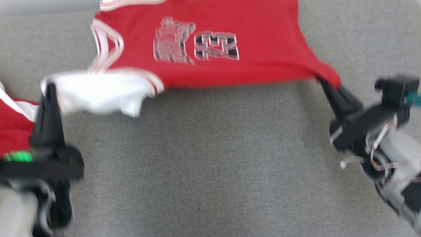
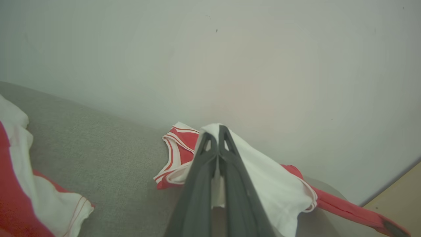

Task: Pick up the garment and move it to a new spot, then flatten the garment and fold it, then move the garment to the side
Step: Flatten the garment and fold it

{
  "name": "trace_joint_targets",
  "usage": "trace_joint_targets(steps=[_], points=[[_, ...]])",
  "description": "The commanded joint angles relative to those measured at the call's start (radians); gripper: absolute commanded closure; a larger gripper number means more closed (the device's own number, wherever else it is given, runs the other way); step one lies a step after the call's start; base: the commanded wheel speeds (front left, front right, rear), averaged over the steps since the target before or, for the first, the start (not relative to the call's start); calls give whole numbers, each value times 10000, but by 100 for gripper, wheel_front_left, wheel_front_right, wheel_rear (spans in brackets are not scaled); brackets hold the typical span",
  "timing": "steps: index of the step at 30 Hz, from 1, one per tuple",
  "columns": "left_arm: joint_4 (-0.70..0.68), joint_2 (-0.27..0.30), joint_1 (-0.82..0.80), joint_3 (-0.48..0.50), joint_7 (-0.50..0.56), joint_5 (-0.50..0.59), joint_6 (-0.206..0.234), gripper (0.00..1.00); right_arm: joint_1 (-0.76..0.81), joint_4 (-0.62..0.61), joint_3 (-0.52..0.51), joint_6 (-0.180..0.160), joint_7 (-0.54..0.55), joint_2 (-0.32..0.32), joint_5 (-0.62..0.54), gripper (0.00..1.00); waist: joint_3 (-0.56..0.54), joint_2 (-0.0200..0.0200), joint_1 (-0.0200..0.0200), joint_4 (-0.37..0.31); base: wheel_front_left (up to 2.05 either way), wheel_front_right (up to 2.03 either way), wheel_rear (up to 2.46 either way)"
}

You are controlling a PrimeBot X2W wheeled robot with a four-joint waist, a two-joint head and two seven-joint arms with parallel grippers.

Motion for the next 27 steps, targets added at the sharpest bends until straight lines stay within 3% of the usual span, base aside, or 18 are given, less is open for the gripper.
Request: trace_joint_targets(steps=[1,11,18,27], points=[[-183,-86,356,173,-29,38,24,100,315,-39,-106,9,-52,-141,1,100,-401,2,4,66,0,0,0],[-709,-1470,3628,592,-30,572,-186,100,3763,-629,-1244,-6,-77,-152,-202,100,-1079,2,4,457,0,0,0],[-282,-2229,5192,283,-29,931,-405,100,6027,-817,-2166,-6,245,-59,-760,100,-1814,2,4,648,0,0,0],[72,-2432,6376,4,3,1073,-664,100,8472,-1640,-3961,-6,1413,309,-1445,100,-2389,2,4,741,0,0,0]])
